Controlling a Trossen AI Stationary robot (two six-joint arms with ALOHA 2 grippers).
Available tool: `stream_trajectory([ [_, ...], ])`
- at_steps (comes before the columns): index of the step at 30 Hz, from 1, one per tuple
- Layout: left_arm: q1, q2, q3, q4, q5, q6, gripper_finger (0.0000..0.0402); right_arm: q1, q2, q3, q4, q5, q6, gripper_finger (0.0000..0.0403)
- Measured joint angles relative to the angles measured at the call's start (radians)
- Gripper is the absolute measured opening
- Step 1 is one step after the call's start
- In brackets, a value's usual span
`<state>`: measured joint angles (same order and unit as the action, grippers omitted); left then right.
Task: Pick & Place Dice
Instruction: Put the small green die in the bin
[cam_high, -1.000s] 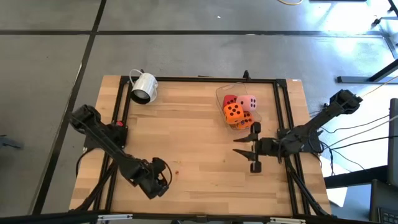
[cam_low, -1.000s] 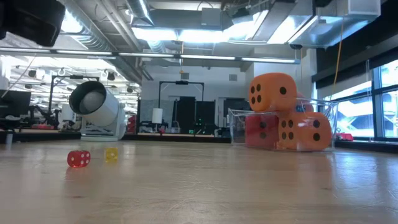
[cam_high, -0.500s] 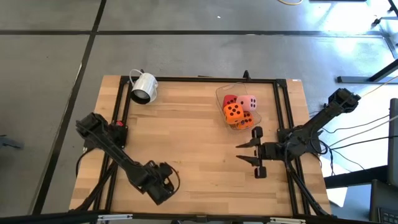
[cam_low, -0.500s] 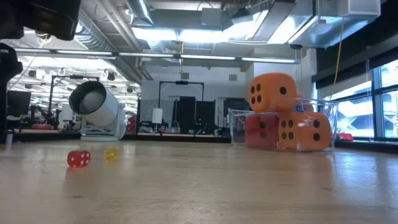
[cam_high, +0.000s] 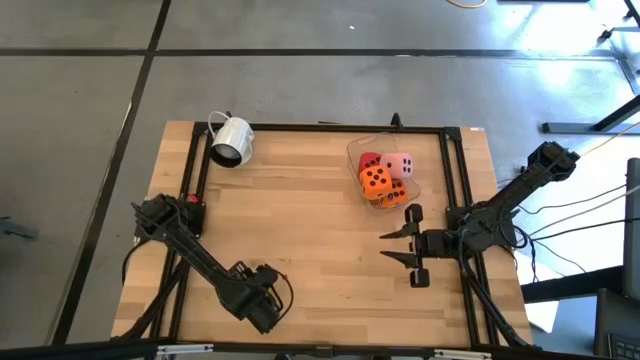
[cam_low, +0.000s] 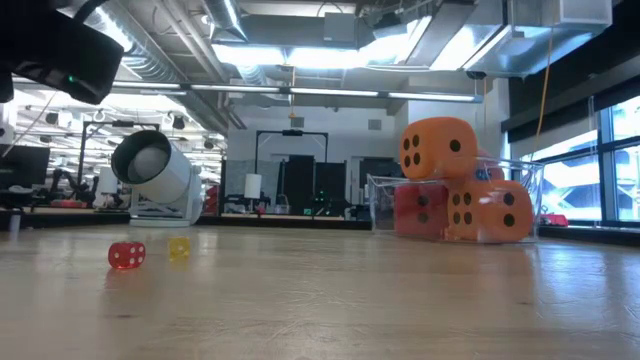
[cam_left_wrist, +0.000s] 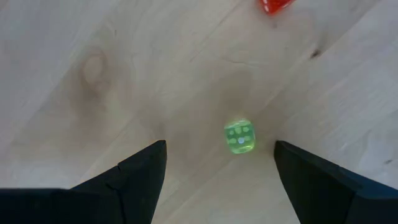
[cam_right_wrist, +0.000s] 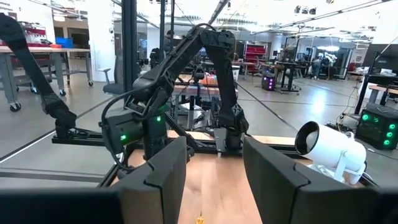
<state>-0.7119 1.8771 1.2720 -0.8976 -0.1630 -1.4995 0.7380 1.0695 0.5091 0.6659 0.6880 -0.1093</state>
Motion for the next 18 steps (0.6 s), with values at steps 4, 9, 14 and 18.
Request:
stream_trajectory([
  [4,0.019,0.0,0.0,0.003,0.012,0.005,0.0294,0.0,0.0,0.0,0.0,0.0,0.0,0.016],
  [9,0.033,0.0,0.0,0.004,0.013,0.024,0.0294,0.0,0.0,0.0,0.0,0.0,0.021,0.016],
  [14,0.04,0.0,0.0,0.004,0.023,0.044,0.0294,0.0,0.0,0.0,0.0,-0.024,0.022,0.016],
  [18,0.046,0.0,0.0,0.005,0.029,0.045,0.0294,0.0,0.0,0.0,0.0,-0.042,0.023,0.016],
])
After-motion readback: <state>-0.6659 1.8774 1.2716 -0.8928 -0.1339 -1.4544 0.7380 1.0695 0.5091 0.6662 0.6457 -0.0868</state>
